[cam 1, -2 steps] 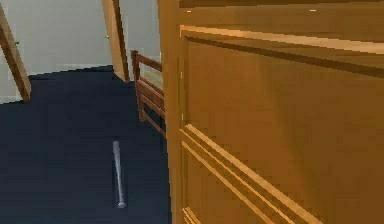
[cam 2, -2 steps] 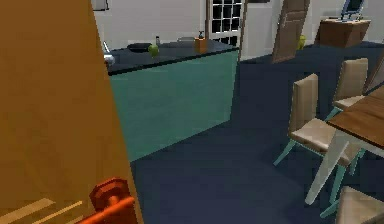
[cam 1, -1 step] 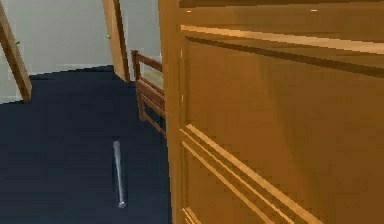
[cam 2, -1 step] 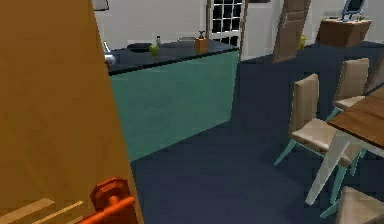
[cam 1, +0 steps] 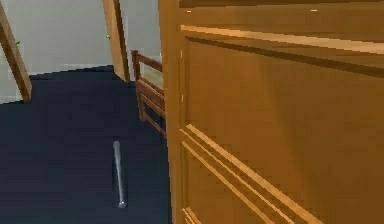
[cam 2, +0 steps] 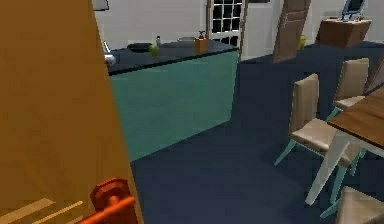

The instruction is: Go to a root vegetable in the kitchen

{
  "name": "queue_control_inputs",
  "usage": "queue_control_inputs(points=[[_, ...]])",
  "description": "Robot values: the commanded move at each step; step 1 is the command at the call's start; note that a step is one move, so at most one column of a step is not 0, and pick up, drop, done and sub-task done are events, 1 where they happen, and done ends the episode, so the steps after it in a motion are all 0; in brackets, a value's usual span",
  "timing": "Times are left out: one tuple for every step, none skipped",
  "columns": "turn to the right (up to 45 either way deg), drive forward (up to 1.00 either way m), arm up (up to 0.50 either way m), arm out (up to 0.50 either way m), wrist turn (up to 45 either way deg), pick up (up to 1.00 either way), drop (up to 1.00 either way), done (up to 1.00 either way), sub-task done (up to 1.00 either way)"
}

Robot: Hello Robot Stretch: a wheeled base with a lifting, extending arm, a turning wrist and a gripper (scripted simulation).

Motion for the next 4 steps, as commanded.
queue_control_inputs(points=[[45.0,0.00,0.00,0.00,0.0,0.00,0.00,0.00,0.00],[45.0,0.00,0.00,0.00,0.0,0.00,0.00,0.00,0.00],[45.0,0.00,0.00,0.00,0.0,0.00,0.00,0.00,0.00],[9.0,0.00,0.00,0.00,0.0,0.00,0.00,0.00,0.00]])
